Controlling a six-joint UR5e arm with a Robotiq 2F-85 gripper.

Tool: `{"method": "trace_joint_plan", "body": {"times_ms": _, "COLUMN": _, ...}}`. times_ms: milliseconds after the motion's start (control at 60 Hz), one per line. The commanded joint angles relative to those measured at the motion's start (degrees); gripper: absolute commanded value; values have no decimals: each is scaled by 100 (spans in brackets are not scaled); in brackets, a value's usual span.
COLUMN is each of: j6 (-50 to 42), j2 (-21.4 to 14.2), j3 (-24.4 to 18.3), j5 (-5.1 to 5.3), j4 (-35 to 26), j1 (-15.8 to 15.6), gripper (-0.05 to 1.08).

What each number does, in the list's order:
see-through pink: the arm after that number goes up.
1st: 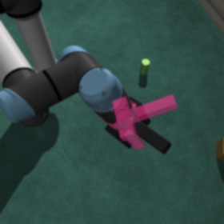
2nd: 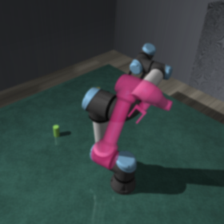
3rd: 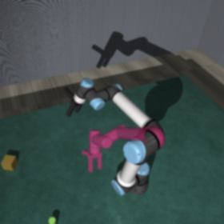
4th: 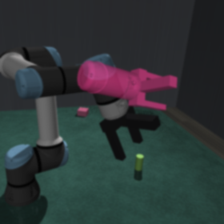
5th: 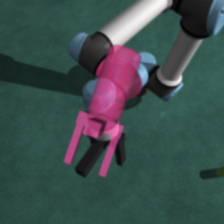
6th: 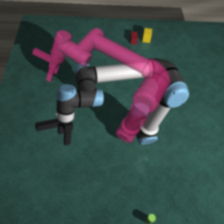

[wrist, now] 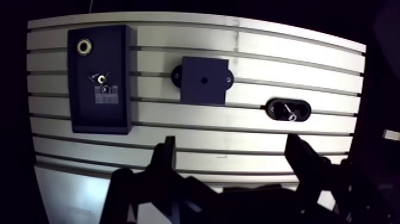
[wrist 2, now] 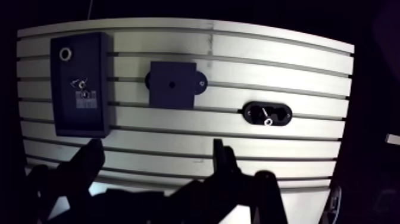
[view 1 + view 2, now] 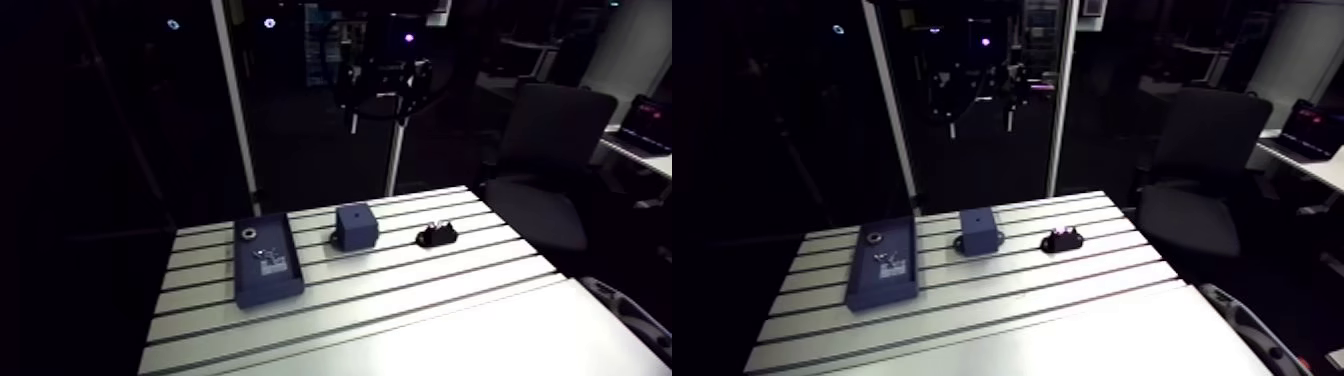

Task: Pick up the M10 bolt and insert it into the hole until fully seated.

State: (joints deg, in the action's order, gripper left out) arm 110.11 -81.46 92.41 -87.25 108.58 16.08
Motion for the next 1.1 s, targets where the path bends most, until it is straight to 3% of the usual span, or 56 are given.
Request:
{"method": "trace_joint_plan", "body": {"times_ms": 17, "j6": 515, "j2": 21, "j3": 573, "j5": 449, "j4": 988, "j1": 902, "gripper": 1}}
{"method": "trace_joint_plan", "body": {"times_ms": 283, "j6": 570, "j2": 21, "j3": 995, "j5": 415, "j4": 1728, "j1": 1216, "gripper": 1}}
{"method": "trace_joint_plan", "body": {"times_ms": 500, "j6": 578, "j2": 184, "j3": 1263, "j5": 415, "j4": 2073, "j1": 1289, "gripper": 1}}
{"method": "trace_joint_plan", "body": {"times_ms": 883, "j6": 871, "j2": 648, "j3": 1275, "j5": 415, "j4": 2222, "j1": 1588, "gripper": 1}}
{"method": "trace_joint_plan", "body": {"times_ms": 1100, "j6": 1267, "j2": 812, "j3": 1205, "j5": 407, "j4": 2218, "j1": 1592, "gripper": 1}}
